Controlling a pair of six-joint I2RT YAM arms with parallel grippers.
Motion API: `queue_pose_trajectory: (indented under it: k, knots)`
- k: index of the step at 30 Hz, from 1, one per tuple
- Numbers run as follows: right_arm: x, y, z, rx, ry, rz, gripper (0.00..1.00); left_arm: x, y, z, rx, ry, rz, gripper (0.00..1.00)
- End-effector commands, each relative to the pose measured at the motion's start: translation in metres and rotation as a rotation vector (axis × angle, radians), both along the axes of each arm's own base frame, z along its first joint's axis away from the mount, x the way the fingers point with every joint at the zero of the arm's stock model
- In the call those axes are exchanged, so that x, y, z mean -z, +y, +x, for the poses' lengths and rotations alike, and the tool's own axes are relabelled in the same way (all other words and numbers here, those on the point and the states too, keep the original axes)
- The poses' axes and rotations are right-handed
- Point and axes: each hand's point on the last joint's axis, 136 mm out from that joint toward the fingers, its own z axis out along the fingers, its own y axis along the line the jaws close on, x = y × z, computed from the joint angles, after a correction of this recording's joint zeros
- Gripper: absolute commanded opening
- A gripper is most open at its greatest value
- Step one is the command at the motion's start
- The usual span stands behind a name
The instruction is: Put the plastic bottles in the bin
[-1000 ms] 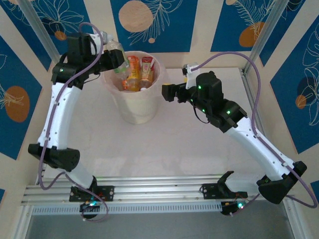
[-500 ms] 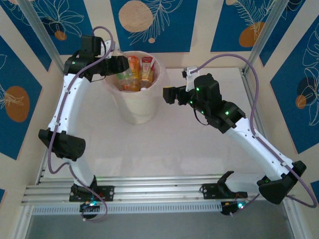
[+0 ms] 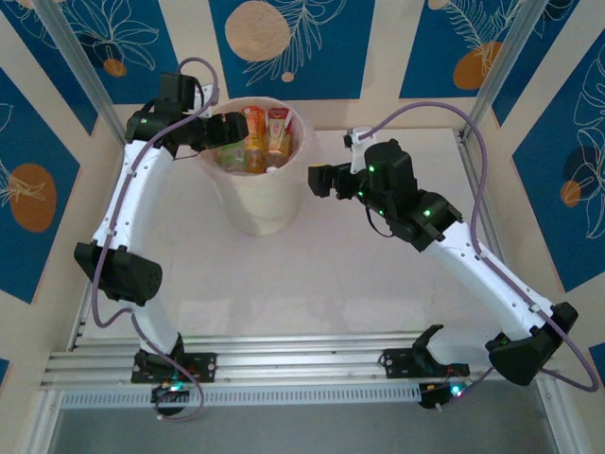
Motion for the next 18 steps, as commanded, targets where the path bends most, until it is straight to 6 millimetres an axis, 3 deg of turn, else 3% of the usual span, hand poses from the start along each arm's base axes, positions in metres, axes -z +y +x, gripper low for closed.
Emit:
queue_pose_trajectory:
  k: [1, 10, 15, 18]
  knots:
    - [-0.003, -0.001, 0.002, 0.02, -0.003, 0.015, 0.99, -0.01, 0.018, -0.008, -0.041, -0.022, 0.042, 0.79]
    - [-0.003, 0.001, 0.003, 0.017, 0.002, 0.012, 0.99, -0.026, 0.036, -0.014, -0.102, -0.082, 0.115, 0.8]
    - [-0.003, -0.009, 0.004, 0.065, 0.008, -0.007, 0.99, -0.054, 0.034, -0.026, -0.085, -0.159, 0.078, 0.82]
    - [-0.002, -0.021, 0.004, 0.118, 0.014, -0.03, 0.99, -0.074, 0.039, -0.038, -0.099, -0.222, 0.069, 0.91]
